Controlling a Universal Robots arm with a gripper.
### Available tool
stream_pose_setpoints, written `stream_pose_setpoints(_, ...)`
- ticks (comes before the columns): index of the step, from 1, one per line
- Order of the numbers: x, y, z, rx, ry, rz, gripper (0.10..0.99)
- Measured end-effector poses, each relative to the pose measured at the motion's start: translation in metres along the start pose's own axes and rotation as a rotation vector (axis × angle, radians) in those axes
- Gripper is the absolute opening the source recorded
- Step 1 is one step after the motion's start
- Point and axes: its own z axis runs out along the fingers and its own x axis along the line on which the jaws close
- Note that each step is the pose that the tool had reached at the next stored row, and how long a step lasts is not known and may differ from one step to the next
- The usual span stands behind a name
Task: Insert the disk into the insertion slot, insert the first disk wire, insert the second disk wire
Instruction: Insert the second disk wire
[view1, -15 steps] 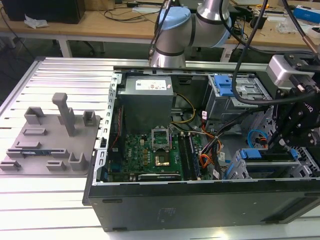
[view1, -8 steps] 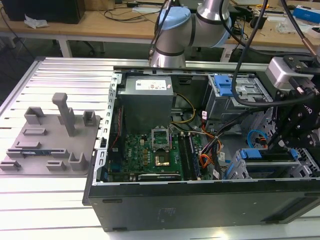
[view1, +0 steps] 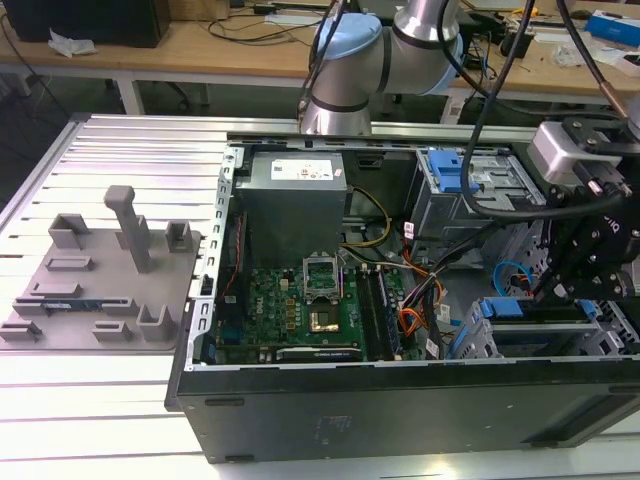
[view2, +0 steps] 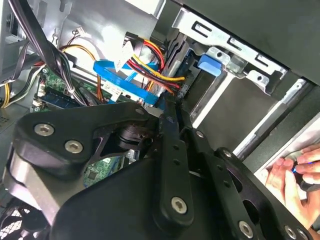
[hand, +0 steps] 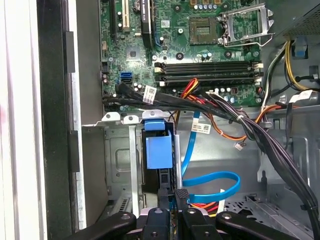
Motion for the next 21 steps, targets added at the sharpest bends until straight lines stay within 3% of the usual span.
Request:
stream_pose_setpoints(1,0.0001,0.0001,0.0004,0.000,0.0001,0.000,0.235)
stream_pose_setpoints(3,0.0002,0.0006,-0.0056,0.000,0.0010,0.000,0.361)
stream_pose_setpoints(4,0.0002,0.0008,-0.0101,0.000,0.0017,0.000,0.361)
stream_pose_setpoints(6,0.0001,0.0012,-0.0260,0.000,0.0051,0.000,0.361)
stream_pose_setpoints(8,-0.0005,0.0015,-0.0349,0.000,0.0066,0.000,0.361)
stream_pose_setpoints(10,-0.0018,0.0019,-0.0457,0.000,0.0073,0.000,0.278)
stream_pose_setpoints(11,-0.0027,0.0020,-0.0507,0.000,0.0076,0.000,0.278)
stream_pose_setpoints(13,-0.0042,0.0024,-0.0634,0.000,0.0094,0.000,0.153)
stream_pose_setpoints(14,-0.0044,0.0025,-0.0635,0.000,0.0097,0.000,0.106)
stream_pose_setpoints(21,-0.0045,0.0025,-0.0636,0.000,0.0106,0.000,0.106)
